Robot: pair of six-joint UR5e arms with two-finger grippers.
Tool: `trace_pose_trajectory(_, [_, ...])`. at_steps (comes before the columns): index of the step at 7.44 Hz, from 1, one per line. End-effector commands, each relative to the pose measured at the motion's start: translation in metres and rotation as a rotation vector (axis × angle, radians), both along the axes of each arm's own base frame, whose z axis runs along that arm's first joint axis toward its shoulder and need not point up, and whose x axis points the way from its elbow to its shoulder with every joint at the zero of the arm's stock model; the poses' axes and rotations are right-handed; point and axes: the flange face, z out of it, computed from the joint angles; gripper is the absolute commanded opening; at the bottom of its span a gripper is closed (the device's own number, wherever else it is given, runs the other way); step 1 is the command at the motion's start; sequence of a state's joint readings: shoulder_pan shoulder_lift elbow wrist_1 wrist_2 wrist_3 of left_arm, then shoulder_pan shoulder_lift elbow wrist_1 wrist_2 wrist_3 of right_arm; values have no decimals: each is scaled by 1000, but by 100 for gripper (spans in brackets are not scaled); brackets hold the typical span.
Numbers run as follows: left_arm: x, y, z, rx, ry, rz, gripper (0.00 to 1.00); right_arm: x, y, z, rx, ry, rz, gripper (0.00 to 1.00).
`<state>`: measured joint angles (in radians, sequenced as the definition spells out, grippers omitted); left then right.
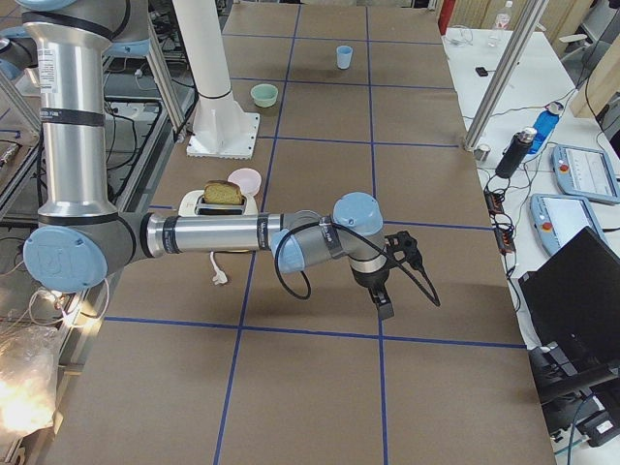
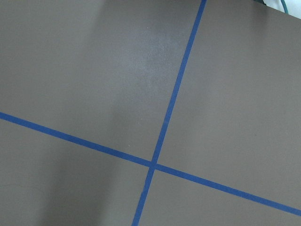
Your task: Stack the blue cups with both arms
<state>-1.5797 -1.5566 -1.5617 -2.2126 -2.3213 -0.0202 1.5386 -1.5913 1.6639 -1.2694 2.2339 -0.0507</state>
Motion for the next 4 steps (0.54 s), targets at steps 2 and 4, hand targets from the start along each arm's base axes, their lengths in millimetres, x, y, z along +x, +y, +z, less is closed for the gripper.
trace_pose_trajectory(2, [110,-6,-8,-243,147,-43,99,0,3,5,-8,0,-1,100])
trace_pose_trajectory(4, [176,3,-19,-319,159,-67,98,0,6,7,-11,0,-2,100])
